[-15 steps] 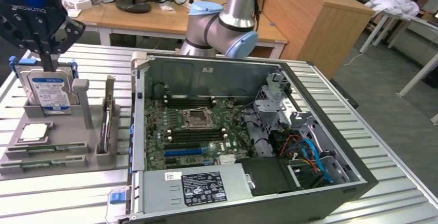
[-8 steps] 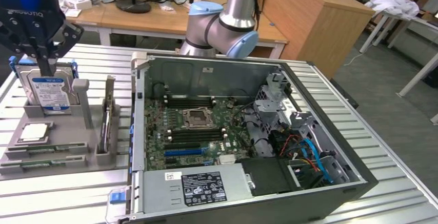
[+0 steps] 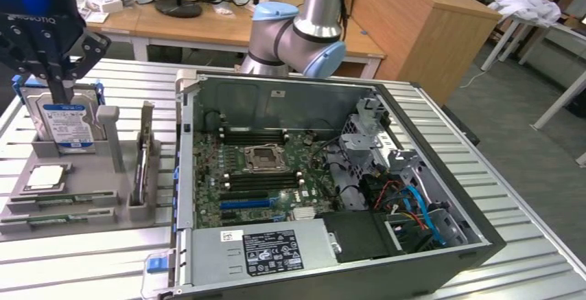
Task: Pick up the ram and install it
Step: 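Reach for the ram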
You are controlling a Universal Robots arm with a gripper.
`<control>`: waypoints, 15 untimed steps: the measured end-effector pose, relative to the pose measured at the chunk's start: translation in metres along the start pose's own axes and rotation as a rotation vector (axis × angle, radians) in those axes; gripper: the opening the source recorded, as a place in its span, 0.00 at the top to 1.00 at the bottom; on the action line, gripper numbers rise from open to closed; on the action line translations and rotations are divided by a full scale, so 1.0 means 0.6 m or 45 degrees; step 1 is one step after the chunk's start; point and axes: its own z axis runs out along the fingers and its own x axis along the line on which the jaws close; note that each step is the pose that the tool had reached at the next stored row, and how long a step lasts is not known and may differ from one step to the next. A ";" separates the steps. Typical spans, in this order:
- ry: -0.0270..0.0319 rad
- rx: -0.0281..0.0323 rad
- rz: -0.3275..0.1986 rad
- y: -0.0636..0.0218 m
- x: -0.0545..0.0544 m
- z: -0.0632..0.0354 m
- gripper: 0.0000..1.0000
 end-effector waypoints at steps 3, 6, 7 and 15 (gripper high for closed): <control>0.0000 -0.0001 0.000 0.000 0.005 0.000 0.89; 0.0000 -0.0001 0.000 -0.001 0.010 0.000 0.89; 0.0001 0.0000 0.000 -0.001 0.013 0.000 0.89; -0.0001 -0.0002 0.000 -0.002 0.025 0.001 0.89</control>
